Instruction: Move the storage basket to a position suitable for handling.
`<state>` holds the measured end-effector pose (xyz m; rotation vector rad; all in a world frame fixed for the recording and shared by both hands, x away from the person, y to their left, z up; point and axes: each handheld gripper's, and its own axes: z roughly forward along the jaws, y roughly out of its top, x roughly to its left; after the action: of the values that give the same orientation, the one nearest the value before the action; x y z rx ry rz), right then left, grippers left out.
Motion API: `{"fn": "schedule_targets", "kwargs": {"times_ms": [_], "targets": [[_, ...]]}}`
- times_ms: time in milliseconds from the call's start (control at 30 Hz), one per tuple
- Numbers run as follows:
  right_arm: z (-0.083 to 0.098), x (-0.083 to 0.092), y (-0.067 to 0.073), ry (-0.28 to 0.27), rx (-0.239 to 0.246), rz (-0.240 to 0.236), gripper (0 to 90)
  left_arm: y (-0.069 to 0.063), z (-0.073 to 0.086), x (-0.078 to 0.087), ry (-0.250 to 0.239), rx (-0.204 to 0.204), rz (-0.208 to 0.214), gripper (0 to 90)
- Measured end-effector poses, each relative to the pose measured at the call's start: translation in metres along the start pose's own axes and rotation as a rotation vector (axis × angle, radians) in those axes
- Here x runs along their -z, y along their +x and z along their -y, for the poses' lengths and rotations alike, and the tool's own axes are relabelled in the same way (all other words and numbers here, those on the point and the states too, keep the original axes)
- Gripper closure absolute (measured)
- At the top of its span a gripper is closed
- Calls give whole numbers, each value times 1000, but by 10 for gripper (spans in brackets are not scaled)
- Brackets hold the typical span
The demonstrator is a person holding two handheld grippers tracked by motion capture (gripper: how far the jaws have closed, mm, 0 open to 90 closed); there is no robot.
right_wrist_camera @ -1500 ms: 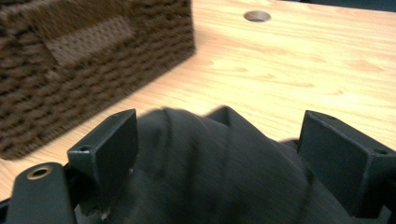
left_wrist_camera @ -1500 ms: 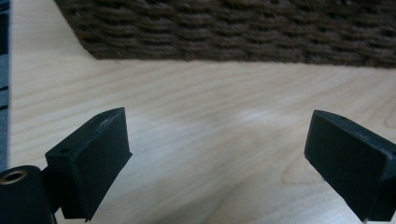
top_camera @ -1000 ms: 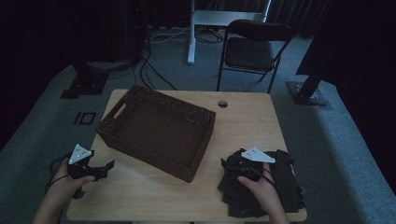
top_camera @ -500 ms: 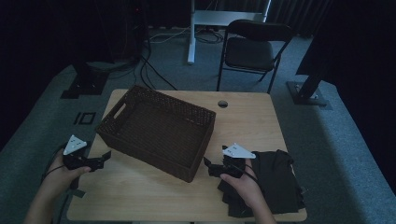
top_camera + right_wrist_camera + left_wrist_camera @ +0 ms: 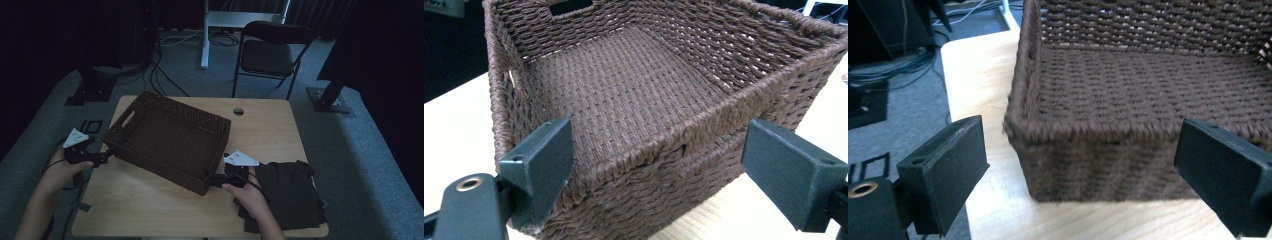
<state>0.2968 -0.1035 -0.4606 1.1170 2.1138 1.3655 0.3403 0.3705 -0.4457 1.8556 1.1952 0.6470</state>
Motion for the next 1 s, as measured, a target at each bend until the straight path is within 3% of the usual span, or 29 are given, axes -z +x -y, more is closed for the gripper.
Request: {"fn": "schedule_targets", "kwargs": {"times_ms": [133, 200, 267, 367, 400, 533, 633, 733, 800, 1000], "targets": [[0, -3, 2, 13, 4, 4, 132, 11, -8, -7, -13, 3, 7, 80], [1, -4, 3, 21, 4, 3, 132, 16, -10, -13, -9, 15, -1, 142], [2, -5, 3, 24, 0, 5, 132, 24, -11, -22, -6, 32, -15, 123], [3, -6, 3, 21, -7, 6, 132, 28, -14, -27, -6, 19, -45, 153], [4, -6, 3, 21, -9, 6, 132, 31, -16, -32, -16, 52, -40, 153], [4, -7, 3, 20, -17, 7, 132, 35, -19, -42, -10, 71, -65, 178], [3, -8, 4, 19, -10, 25, 133, 33, -20, -53, -7, 71, -58, 268], [3, -10, 4, 21, -9, 34, 140, 31, -21, -58, -51, 57, -67, 441], [3, -12, 4, 22, -13, 36, 140, 29, -21, -61, -43, 75, -58, 547], [2, -13, 6, 36, -35, 41, 187, 21, -19, -67, 9, 28, -39, 597]]}}
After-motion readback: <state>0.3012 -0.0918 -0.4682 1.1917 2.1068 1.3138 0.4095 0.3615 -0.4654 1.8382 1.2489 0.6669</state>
